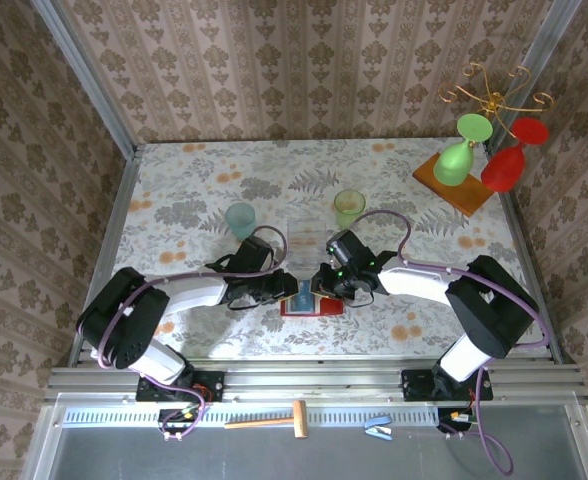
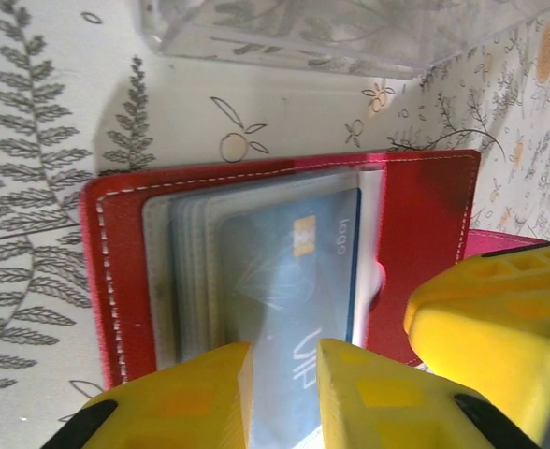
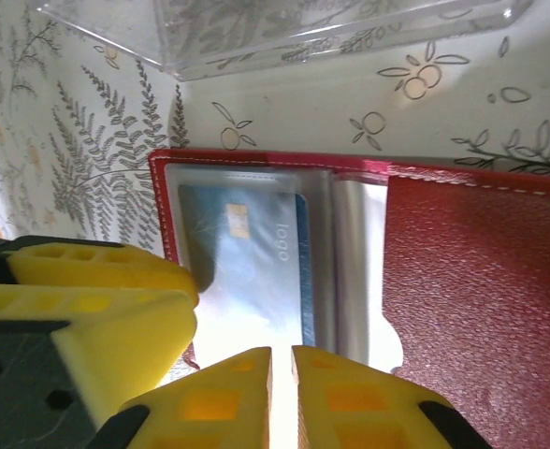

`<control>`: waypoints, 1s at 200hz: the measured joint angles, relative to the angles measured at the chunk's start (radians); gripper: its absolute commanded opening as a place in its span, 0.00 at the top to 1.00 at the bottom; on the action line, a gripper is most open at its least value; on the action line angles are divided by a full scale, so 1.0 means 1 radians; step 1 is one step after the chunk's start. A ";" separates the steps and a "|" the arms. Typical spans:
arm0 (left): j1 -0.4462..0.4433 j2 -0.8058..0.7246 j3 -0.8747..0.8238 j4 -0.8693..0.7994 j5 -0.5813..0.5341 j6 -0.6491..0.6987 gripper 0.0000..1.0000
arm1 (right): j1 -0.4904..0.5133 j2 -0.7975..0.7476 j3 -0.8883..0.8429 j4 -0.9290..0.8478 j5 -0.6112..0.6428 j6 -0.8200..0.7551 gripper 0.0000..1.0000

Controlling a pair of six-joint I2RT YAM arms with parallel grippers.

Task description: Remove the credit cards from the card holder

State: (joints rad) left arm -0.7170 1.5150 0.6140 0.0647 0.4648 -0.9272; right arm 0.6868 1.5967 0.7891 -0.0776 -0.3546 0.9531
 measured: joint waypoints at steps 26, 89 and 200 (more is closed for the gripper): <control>0.000 0.003 -0.006 0.011 0.003 0.000 0.74 | 0.000 0.012 -0.006 0.033 -0.021 0.016 0.76; 0.000 0.003 -0.013 0.028 0.003 -0.007 0.75 | 0.000 0.049 -0.014 0.068 -0.047 0.024 0.75; 0.005 0.003 -0.018 0.037 0.003 -0.014 0.75 | 0.000 0.061 -0.017 0.077 -0.049 0.024 0.70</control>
State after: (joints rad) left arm -0.7116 1.5177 0.5957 0.1017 0.4683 -0.9413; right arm 0.6868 1.6581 0.7719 -0.0002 -0.4038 0.9768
